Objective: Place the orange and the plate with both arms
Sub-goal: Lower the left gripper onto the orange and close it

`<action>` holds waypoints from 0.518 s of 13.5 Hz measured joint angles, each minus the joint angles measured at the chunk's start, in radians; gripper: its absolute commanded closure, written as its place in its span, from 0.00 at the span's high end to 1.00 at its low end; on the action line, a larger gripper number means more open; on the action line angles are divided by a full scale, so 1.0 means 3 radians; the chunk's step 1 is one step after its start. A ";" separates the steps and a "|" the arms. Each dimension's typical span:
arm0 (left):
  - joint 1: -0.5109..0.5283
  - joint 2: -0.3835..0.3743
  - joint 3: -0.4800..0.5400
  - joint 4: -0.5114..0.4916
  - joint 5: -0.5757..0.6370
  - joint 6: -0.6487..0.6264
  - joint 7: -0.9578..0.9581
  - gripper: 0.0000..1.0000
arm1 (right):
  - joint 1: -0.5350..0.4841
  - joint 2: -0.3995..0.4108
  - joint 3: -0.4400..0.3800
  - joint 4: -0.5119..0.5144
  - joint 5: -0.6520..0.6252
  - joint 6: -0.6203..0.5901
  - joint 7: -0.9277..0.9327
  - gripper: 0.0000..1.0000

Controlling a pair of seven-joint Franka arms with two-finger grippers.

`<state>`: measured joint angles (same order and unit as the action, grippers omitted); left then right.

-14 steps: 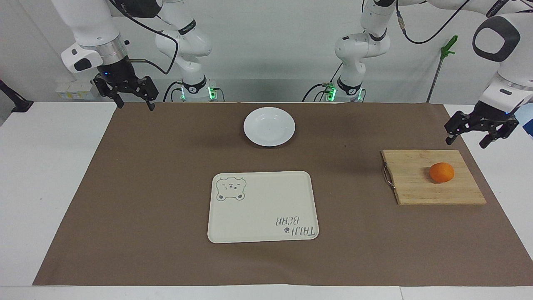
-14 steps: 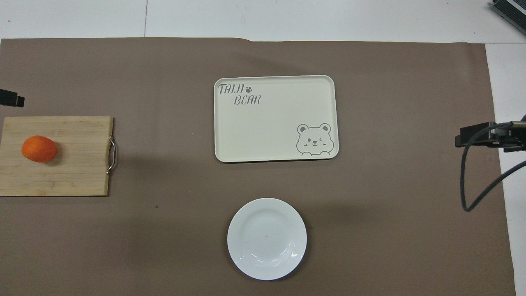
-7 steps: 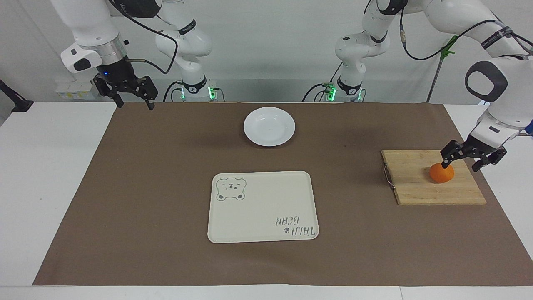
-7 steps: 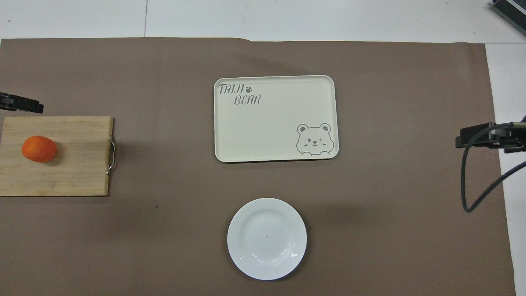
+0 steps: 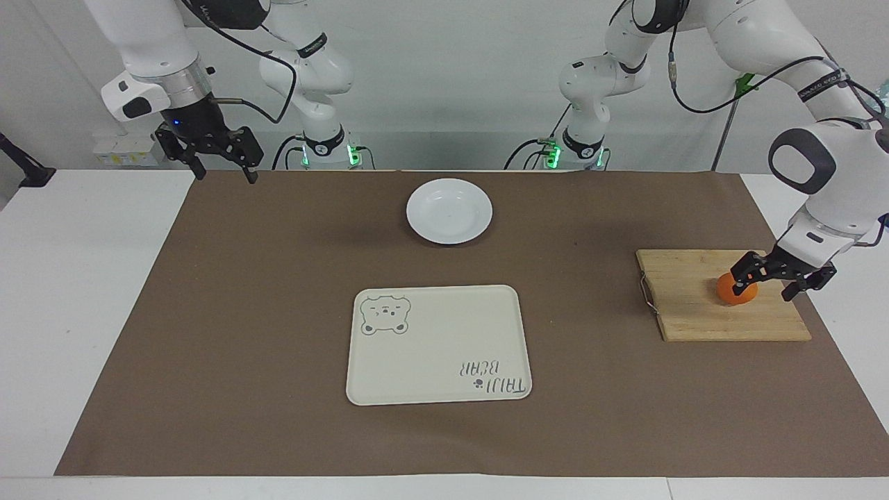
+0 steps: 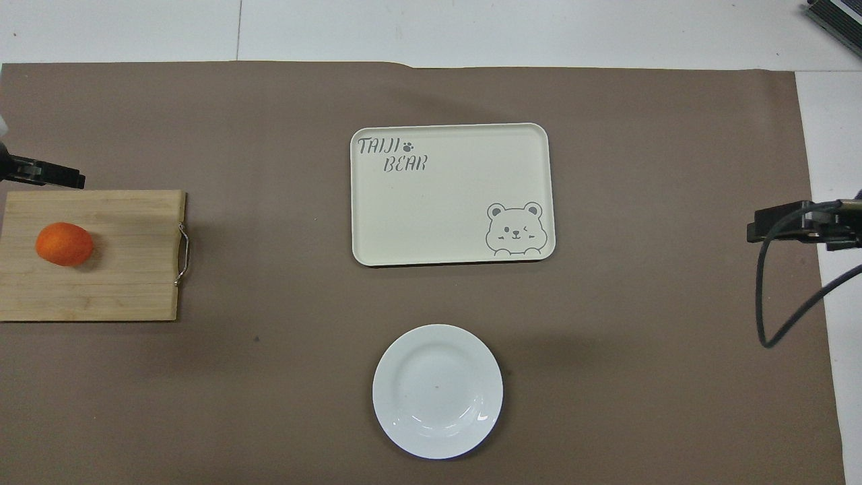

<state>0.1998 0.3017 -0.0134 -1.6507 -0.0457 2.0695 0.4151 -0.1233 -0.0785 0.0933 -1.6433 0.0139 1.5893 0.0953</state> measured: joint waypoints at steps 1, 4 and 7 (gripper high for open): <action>0.0000 0.0000 -0.0003 -0.0025 0.0000 0.0007 0.0005 1.00 | 0.0000 0.0000 0.0000 0.0000 0.0000 0.0000 0.0000 1.00; -0.0006 -0.0001 -0.0033 -0.0090 0.0000 0.0035 0.0014 1.00 | -0.0010 0.0000 -0.0007 0.0000 -0.0001 0.0000 0.0000 1.00; 0.0002 -0.0001 -0.0031 -0.0190 0.0000 0.0124 0.0054 1.00 | -0.0012 0.0000 -0.0008 0.0000 -0.0001 0.0000 0.0000 1.00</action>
<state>0.2003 0.3014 -0.0228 -1.7076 -0.0458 2.1067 0.4314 -0.1271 -0.0785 0.0909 -1.6433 0.0136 1.5893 0.0953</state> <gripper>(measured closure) 0.000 0.000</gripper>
